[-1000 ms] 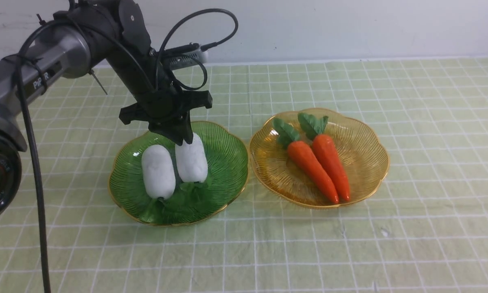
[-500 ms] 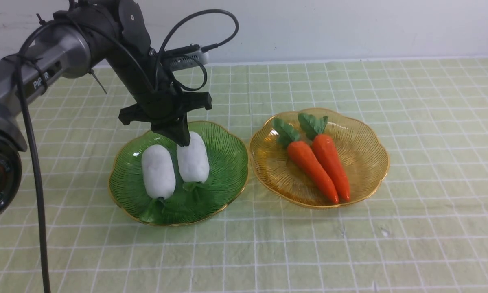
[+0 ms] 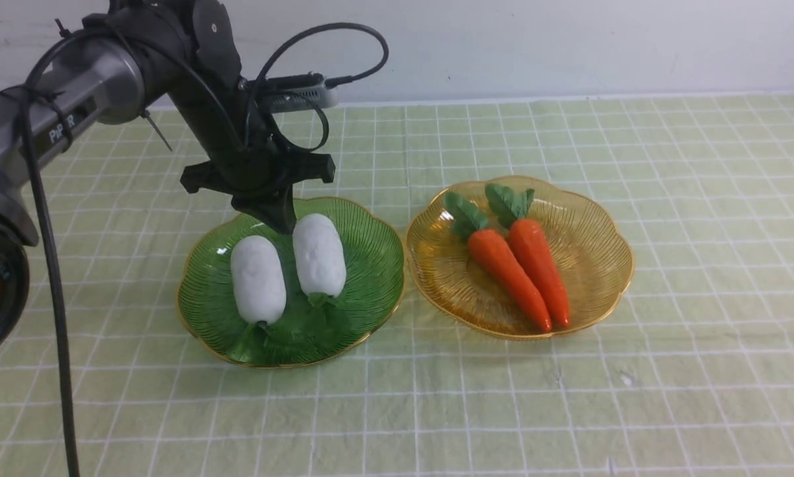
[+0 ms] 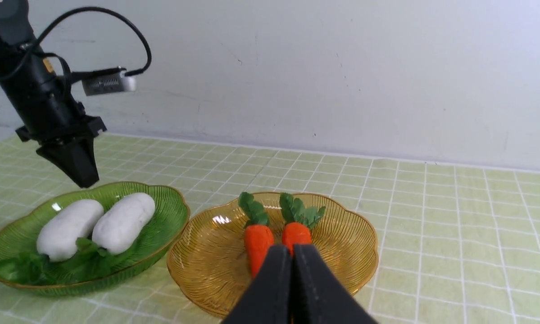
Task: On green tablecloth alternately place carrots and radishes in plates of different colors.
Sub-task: 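Pick up the white radish and place it in the left plate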
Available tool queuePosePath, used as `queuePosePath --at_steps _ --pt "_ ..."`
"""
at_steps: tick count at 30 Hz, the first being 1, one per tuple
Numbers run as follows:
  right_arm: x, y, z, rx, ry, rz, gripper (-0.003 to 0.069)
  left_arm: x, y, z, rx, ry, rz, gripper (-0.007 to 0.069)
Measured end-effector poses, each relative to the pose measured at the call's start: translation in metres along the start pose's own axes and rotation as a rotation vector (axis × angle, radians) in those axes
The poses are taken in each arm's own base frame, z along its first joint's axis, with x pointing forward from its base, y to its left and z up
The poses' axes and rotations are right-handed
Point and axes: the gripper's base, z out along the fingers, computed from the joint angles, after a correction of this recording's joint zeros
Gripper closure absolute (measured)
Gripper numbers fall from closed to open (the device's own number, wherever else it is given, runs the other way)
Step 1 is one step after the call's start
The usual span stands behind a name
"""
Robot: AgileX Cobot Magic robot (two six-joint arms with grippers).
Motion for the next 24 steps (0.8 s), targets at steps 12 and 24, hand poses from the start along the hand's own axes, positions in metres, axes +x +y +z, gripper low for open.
queuePosePath --at_steps 12,24 --pt "0.079 -0.012 -0.004 0.14 0.166 -0.365 0.0674 0.004 -0.004 -0.047 -0.014 -0.097 0.024 0.0632" --pt "0.091 -0.017 -0.004 0.204 0.231 -0.457 0.0674 0.062 -0.022 -0.188 0.076 -0.365 0.133 0.0632"
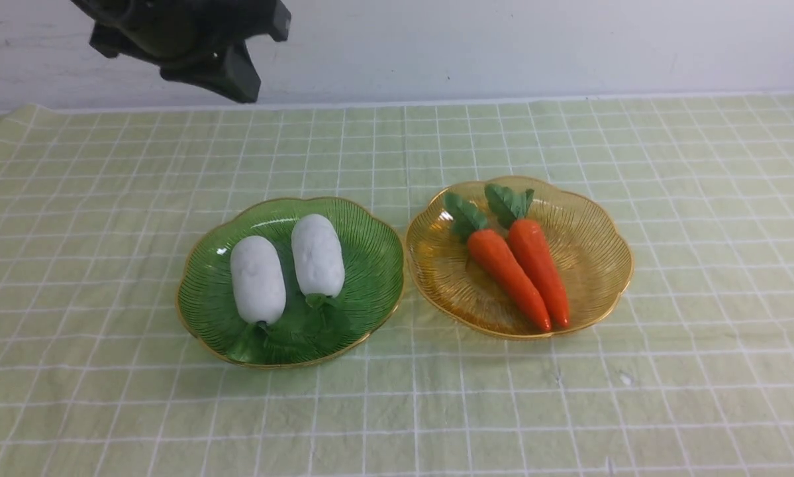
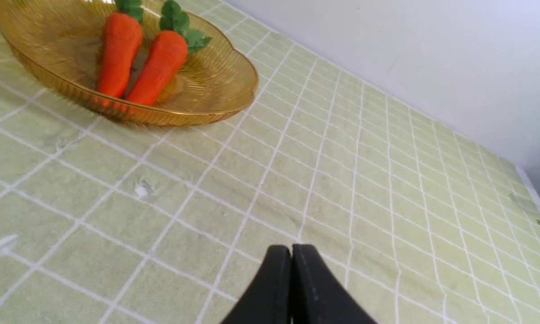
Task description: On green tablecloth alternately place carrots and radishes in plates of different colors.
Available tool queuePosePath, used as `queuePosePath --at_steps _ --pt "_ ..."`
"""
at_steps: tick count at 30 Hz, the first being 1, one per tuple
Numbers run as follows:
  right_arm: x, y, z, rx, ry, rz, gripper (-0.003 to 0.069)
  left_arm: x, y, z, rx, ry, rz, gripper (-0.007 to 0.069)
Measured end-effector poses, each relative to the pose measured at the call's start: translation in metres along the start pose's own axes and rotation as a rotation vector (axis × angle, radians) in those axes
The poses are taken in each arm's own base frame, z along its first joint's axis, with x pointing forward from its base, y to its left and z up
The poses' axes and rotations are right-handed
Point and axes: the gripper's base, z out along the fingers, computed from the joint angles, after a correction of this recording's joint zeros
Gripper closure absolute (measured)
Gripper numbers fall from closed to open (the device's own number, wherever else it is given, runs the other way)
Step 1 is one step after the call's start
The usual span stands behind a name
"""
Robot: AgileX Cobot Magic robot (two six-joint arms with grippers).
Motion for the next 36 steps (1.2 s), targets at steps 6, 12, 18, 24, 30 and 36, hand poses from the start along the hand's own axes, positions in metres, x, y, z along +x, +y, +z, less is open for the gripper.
queuePosePath --at_steps 6,12,18,24,30,36 --pt "0.001 -0.001 0.0 0.022 0.012 -0.001 0.0674 0.026 -0.005 -0.035 0.001 -0.018 0.049 0.0632" --pt "0.001 -0.001 0.0 0.022 0.012 -0.001 0.0674 0.05 -0.006 -0.053 0.001 -0.017 0.082 0.0632" --pt "0.0 -0.001 0.0 0.017 0.01 0.058 0.0674 0.08 -0.006 -0.065 -0.005 0.002 0.085 0.0632" --pt "0.0 0.001 0.0 0.0 0.002 0.235 0.0674 0.098 -0.006 -0.086 -0.027 -0.033 0.099 0.0632" --pt "-0.001 0.002 0.0 -0.013 -0.002 0.338 0.0674 0.114 -0.012 -0.125 -0.028 -0.141 0.119 0.0632" --pt "-0.001 0.002 0.0 -0.013 -0.002 0.342 0.0674 0.145 -0.015 -0.154 -0.027 -0.215 0.133 0.0632"
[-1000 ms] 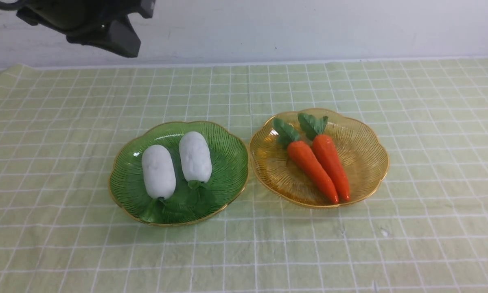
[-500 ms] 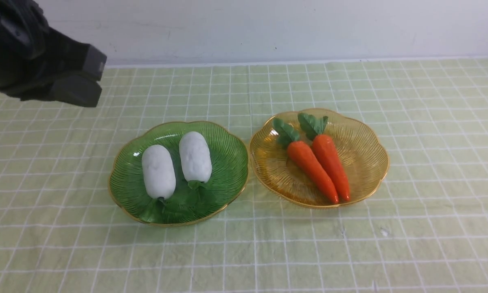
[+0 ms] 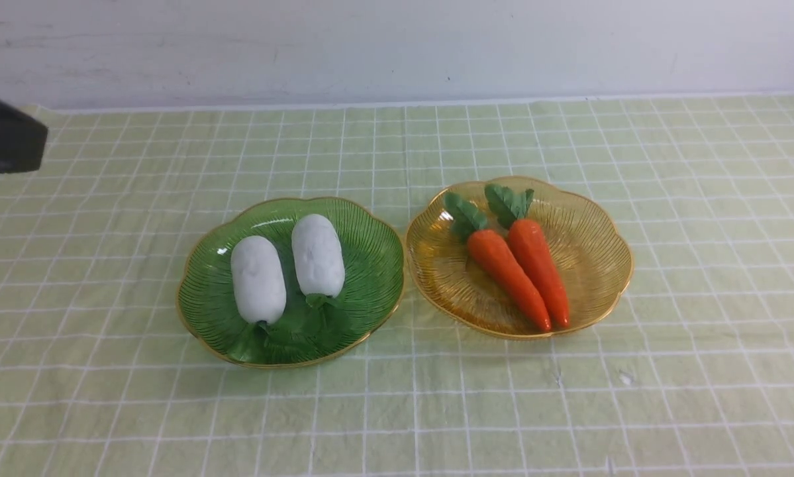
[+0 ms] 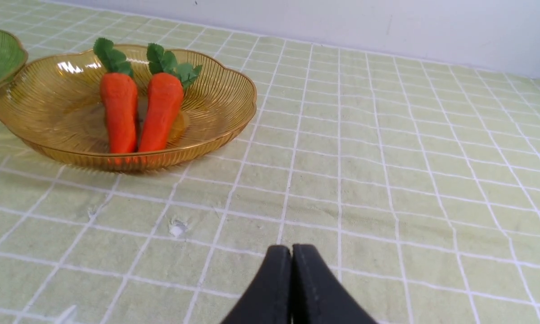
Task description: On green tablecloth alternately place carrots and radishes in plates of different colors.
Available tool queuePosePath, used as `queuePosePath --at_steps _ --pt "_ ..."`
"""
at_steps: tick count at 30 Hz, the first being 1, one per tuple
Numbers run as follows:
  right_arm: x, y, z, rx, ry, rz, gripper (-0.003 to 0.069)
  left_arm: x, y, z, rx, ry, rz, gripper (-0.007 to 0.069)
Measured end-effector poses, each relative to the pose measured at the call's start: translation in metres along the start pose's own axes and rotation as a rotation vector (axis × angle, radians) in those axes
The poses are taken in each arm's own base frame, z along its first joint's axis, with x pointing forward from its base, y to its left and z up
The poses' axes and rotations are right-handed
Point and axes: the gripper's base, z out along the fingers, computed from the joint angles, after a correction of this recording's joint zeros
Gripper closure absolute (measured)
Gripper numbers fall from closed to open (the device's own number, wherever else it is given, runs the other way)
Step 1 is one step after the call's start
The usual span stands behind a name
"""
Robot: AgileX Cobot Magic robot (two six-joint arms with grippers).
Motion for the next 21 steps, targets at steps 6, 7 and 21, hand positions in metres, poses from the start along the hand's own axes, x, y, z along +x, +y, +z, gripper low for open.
queuePosePath --at_steps 6,7,21 --pt "0.0 0.0 0.0 0.003 0.001 -0.009 0.0674 0.031 -0.003 -0.014 0.0 -0.008 0.003 0.0632" --pt "0.0 -0.001 0.0 0.006 0.002 -0.02 0.0674 0.038 -0.003 -0.016 0.0 -0.005 0.003 0.0632" --pt "0.001 -0.005 0.0 0.063 0.016 -0.15 0.0674 0.121 -0.007 -0.022 0.003 0.01 -0.002 0.0632"
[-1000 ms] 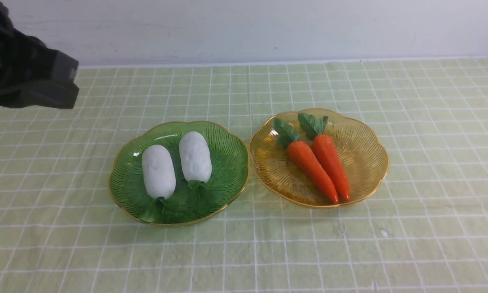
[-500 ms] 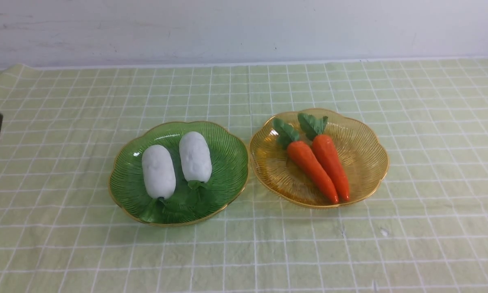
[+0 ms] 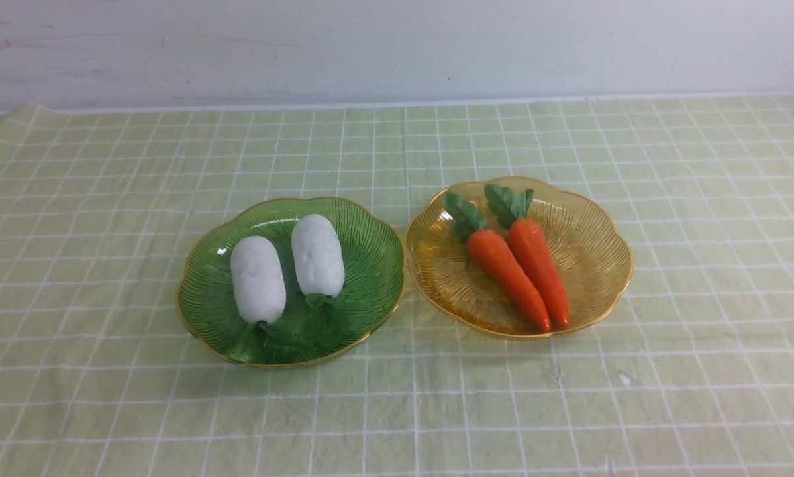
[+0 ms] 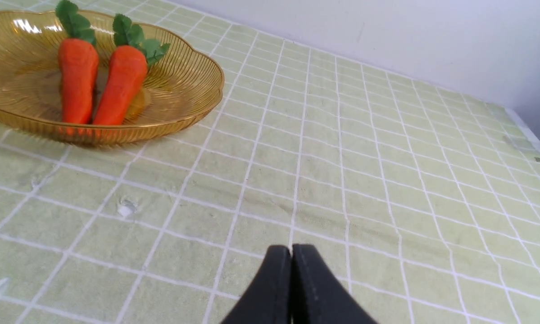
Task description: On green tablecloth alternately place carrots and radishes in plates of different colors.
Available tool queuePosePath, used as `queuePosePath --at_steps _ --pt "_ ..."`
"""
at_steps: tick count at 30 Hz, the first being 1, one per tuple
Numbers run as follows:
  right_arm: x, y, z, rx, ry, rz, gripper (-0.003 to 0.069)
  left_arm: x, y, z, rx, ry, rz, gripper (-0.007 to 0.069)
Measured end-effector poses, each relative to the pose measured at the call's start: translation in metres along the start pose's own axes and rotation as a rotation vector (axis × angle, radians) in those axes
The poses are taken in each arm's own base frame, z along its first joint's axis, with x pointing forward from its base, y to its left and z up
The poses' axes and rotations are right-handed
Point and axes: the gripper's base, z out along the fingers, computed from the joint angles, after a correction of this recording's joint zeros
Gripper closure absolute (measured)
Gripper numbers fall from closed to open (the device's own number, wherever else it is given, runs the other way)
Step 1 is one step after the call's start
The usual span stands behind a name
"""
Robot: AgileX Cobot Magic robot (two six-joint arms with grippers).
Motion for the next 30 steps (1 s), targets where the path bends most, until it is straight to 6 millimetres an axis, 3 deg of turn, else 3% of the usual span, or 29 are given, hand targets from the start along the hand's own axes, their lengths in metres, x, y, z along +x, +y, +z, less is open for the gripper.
queuePosePath --at_steps 7,14,20,26,30 --pt "0.0 0.0 0.0 0.0 0.0 0.0 0.0674 0.029 -0.004 -0.021 -0.004 -0.107 0.017 0.0632" --pt "0.0 0.0 0.0 -0.004 0.0 0.075 0.0674 0.059 -0.006 -0.028 -0.006 -0.172 0.027 0.0632" --pt "0.0 0.001 0.0 -0.007 0.003 0.184 0.0674 0.073 -0.006 -0.027 -0.006 -0.192 0.03 0.0632" --pt "0.0 0.001 0.0 -0.007 0.003 0.222 0.0674 0.083 -0.004 -0.01 -0.008 -0.193 0.022 0.0632" --pt "0.0 0.001 0.0 -0.008 0.003 0.229 0.0674 0.075 0.003 0.018 -0.024 -0.354 0.003 0.0632"
